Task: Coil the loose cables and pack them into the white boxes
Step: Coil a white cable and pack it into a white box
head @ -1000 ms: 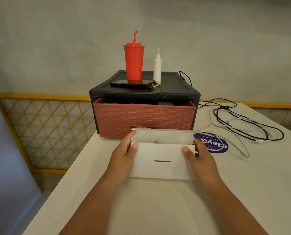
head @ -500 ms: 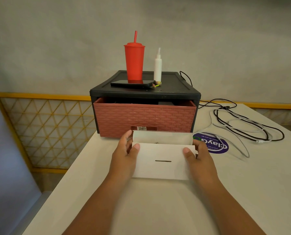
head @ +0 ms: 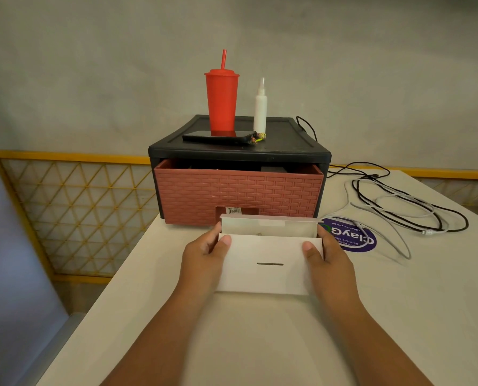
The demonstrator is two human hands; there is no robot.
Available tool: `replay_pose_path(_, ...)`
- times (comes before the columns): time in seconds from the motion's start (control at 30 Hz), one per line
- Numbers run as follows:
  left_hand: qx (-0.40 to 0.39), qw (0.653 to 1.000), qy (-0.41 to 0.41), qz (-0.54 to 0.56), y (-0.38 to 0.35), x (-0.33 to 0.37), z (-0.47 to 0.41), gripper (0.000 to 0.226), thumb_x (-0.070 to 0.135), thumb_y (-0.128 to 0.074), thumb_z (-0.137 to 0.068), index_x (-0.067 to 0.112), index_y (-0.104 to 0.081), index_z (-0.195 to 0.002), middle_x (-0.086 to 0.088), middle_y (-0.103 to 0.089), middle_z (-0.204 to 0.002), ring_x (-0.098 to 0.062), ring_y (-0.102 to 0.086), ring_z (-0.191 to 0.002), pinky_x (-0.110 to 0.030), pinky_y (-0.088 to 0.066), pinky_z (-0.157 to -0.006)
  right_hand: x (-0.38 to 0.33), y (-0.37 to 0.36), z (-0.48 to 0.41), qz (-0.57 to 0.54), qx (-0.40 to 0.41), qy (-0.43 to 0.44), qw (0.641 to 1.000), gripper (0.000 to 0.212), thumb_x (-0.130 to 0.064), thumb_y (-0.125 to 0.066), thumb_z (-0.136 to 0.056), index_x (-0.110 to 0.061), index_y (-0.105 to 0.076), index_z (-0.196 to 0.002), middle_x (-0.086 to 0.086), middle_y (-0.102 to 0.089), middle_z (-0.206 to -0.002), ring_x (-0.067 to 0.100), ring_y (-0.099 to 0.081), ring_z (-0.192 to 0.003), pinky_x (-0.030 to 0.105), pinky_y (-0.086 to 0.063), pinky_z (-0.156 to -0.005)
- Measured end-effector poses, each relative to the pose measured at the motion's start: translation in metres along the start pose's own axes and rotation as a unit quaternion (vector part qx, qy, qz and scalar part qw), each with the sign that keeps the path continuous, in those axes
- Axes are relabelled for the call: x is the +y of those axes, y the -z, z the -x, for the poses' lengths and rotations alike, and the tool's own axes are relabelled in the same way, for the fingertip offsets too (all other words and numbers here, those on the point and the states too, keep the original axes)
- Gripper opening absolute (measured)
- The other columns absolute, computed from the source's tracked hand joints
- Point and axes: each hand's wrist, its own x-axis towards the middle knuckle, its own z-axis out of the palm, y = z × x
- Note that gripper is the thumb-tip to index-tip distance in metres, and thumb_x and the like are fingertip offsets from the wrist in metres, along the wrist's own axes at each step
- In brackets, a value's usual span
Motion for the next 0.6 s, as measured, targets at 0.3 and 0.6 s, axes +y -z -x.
replay_pose_path(0.3, 0.014, 1.000, -0.003, 0.027, -0.0020, 0.0018, -0.0004, 0.036, 0.007, -0.054, -0.091, 0.024, -0.054, -0.122, 0.006, -0.062, -0.113, -0.010, -0.060, -0.101, -0.021, -0.046, -0.087, -0.0007, -0.0006, -0.0003, -0.050, 0.029, 0.002, 0.998, 0.038, -0.015, -0.052, -0.093, -0.021, -0.043, -0.129, -0.013, -0.051, -0.107, 0.014, -0.051, -0.103, 0.025, -0.036, -0.085)
replay_pose_path(0.6, -0.069, 0.996, -0.012, -0.054, -0.0031, -0.0045, 0.0018, 0.059, 0.020, -0.057, -0.091, 0.033, -0.030, -0.143, 0.017, -0.041, -0.136, -0.001, -0.039, -0.125, -0.017, -0.028, -0.101, 0.0007, -0.0025, 0.0022, 0.009, -0.025, 0.014, 1.000, 0.062, -0.024, -0.065, -0.083, -0.028, -0.037, -0.139, -0.003, -0.043, -0.140, 0.015, -0.043, -0.126, 0.030, -0.033, -0.106)
